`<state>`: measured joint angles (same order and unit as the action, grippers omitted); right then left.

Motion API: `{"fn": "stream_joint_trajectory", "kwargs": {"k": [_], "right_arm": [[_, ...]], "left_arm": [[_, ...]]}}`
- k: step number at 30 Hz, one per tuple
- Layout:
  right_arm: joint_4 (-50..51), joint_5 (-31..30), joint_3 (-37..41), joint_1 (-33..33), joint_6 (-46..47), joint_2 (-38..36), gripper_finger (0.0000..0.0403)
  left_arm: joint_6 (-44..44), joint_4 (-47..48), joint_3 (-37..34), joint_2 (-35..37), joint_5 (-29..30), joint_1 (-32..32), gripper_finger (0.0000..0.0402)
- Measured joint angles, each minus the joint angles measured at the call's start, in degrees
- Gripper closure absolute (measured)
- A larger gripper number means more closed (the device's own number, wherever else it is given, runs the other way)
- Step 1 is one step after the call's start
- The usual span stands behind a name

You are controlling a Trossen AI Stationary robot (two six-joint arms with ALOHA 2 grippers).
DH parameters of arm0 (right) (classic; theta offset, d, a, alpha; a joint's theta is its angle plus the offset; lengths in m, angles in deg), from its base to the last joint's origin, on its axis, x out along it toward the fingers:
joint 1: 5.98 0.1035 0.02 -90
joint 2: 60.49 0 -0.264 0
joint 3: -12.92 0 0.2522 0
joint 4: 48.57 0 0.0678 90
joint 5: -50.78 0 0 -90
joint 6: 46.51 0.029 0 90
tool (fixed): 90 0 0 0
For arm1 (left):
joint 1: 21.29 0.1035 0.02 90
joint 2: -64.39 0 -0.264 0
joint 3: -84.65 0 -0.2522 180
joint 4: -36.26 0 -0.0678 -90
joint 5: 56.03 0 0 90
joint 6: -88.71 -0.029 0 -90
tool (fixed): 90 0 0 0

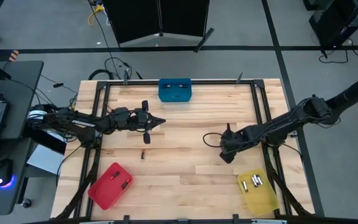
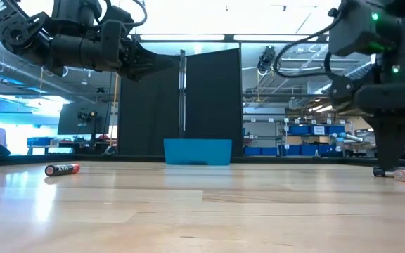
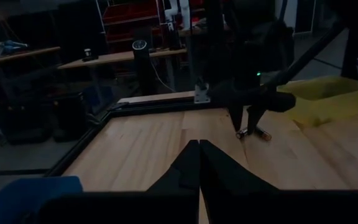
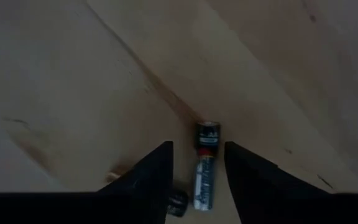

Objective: Sort batteries
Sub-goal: Put the silver battery into the yellow bin

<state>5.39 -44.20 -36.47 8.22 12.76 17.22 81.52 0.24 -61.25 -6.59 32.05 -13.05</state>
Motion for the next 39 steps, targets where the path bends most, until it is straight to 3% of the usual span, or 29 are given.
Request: {"fn": "stream_joint_trajectory", "kwargs": {"k": [8,18,26,30,33,39], "right_arm": [[-2.8,0.0,3.6,-1.0,-0.3,-0.2,0.0268],[-4.2,0.0,5.0,-1.4,-2.0,-0.3,0.0343],[4.1,-1.2,-4.0,-1.0,-1.9,-0.9,0.0343],[9.9,0.6,-10.5,1.6,2.0,-1.5,0.0343],[14.8,1.9,-16.2,5.1,7.5,-1.9,0.0343],[19.6,3.6,-23.3,16.5,28.4,-1.9,0.0343]], "left_arm": [[0.1,0.0,0.0,0.0,0.0,0.0,0.0392],[0.2,0.5,0.0,0.0,3.6,0.0,0.0392],[0.5,0.8,0.0,0.0,3.6,0.0,0.0392],[7.0,-0.3,0.0,0.0,3.6,0.0,0.0392],[6.0,-0.8,0.1,0.0,3.5,0.0,0.0392],[3.0,-1.0,2.7,-0.1,3.4,0.4,0.0392]]}}
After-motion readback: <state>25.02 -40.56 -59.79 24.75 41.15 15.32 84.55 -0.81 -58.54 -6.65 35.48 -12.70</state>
